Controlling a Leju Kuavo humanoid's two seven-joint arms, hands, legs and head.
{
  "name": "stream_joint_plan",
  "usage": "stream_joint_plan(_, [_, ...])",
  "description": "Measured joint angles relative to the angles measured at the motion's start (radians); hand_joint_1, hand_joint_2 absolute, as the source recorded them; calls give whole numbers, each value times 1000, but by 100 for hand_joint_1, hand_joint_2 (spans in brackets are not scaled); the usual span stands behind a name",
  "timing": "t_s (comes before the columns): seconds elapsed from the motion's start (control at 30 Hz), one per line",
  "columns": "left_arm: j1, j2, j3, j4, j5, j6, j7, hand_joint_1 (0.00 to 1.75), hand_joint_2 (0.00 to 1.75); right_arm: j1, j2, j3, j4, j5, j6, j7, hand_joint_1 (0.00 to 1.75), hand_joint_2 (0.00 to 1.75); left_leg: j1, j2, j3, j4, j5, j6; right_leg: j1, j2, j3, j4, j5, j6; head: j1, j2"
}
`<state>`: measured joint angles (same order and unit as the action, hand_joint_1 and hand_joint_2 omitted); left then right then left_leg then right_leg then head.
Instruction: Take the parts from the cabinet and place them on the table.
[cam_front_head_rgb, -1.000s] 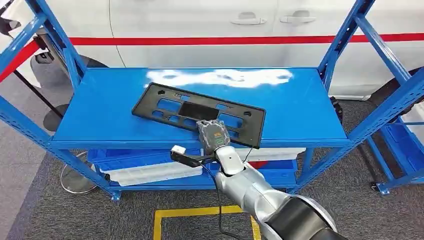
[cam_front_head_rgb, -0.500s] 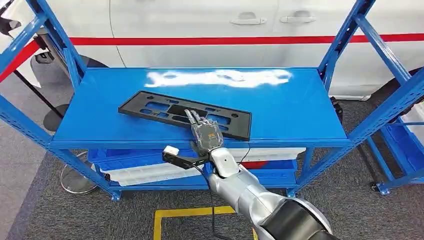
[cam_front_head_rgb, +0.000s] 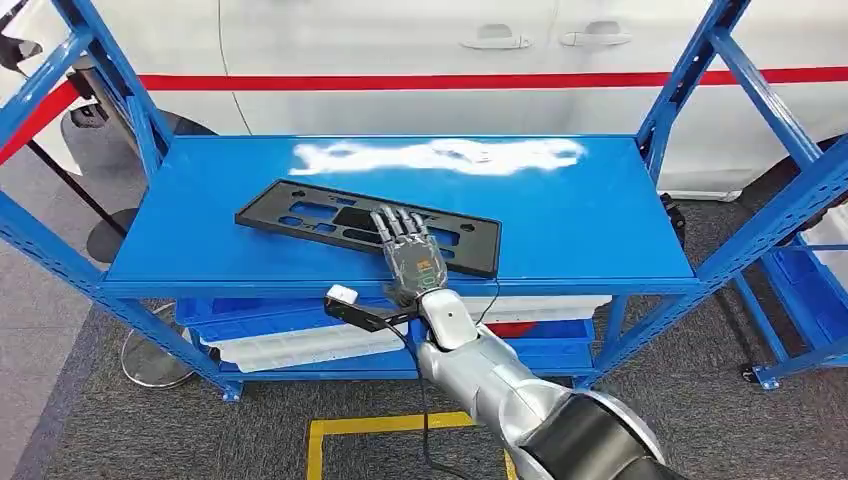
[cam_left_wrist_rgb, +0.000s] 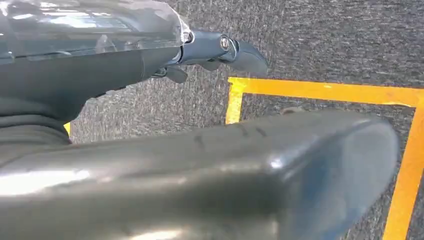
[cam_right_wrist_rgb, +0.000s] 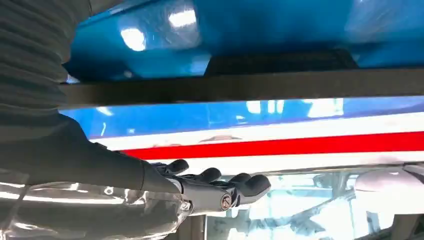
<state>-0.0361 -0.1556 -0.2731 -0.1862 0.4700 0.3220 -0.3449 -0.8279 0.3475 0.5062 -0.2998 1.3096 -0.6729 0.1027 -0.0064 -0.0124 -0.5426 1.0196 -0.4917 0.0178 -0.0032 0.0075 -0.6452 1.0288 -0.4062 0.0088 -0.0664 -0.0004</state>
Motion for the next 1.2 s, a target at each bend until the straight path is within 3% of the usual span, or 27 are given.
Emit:
stream_joint_plan(0.23, [0,0,0,0,0,-16,-14,0,0,-16,-16,7,5,57,-8,66,0,175,0,0,0,0,0,0,0,0,0,0,0,0,0,0])
stream_joint_plan(0.27, [0,0,0,0,0,-17,-14,0,0,-17,-18,8,7,58,-8,67,122,175,0,0,0,0,0,0,0,0,0,0,0,0,0,0])
stream_joint_plan(0.3, [0,0,0,0,0,-17,-14,0,0,-18,-21,8,9,61,-8,70,161,175,0,0,0,0,0,0,0,0,0,0,0,0,0,0])
stream_joint_plan(0.33, [0,0,0,0,0,-17,-14,0,0,-19,-23,8,10,69,-6,80,168,175,0,0,0,0,0,0,0,0,0,0,0,0,0,0])
stream_joint_plan(0.6, [1,0,0,0,5,-5,-2,0,0,-25,-57,31,21,138,50,158,175,175,0,0,0,0,0,0,0,0,0,0,0,0,0,0])
stream_joint_plan(0.87, [2,0,3,1,18,82,81,0,0,-28,-66,32,26,136,78,146,175,175,0,0,1,0,0,0,0,0,1,0,0,0,0,0])
stream_joint_plan(1.03, [2,-3,3,1,21,97,89,0,0,-23,-54,29,26,81,30,69,175,175,0,0,1,0,0,0,0,0,1,0,0,0,0,0])
stream_joint_plan(1.2, [4,-6,8,1,33,99,61,0,0,2,-32,-20,-18,-41,-18,-119,175,175,0,2,1,0,0,0,0,2,1,0,0,0,0,0])
